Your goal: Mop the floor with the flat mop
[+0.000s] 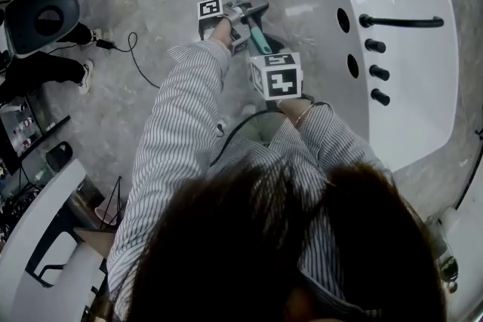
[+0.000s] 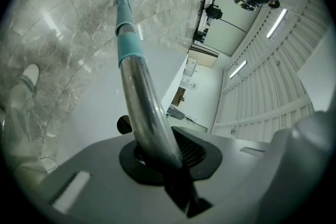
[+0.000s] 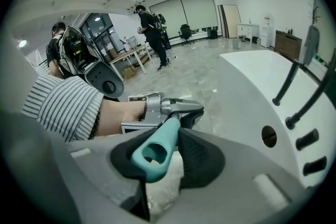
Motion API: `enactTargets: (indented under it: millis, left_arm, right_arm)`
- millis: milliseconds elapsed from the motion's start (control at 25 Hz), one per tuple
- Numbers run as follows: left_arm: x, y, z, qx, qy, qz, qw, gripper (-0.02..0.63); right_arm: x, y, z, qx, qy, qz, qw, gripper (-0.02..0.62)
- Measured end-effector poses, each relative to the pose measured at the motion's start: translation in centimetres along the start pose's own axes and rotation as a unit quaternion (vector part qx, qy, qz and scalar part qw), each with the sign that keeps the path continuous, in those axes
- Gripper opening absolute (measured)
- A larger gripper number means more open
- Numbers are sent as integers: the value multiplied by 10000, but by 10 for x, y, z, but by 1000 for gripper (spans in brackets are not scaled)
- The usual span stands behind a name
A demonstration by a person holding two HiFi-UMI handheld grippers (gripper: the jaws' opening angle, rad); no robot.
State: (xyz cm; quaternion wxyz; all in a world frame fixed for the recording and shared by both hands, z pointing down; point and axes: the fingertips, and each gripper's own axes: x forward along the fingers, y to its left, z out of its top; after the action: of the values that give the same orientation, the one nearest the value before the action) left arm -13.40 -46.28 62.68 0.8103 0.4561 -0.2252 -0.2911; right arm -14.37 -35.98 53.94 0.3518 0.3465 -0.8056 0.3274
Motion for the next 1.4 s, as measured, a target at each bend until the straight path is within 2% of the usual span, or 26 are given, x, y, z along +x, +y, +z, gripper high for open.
enactTargets:
  millis: [320, 640, 1000, 1240, 1400]
  left_arm:
    - [-52, 62, -100, 27, 301, 16, 9995, 43]
    - [-94, 124, -216, -115, 671, 179, 9975, 25]
    - [-126, 157, -284, -191, 775, 218, 9966, 21]
    - [-136, 181, -330, -224, 492, -145, 9984, 23]
    - [-145, 199, -369, -274, 503, -396, 9976, 26]
  right_arm:
    - [-57, 38, -108, 107, -10, -188, 9998, 118]
    - [-126, 65, -219, 322, 345, -336, 9983, 118]
    - [-170, 88, -282, 208, 444, -382, 9981, 118]
    - [-203, 87, -330, 154, 324, -353, 9987, 117]
    - [-229, 87, -366, 54, 175, -304, 9994, 117]
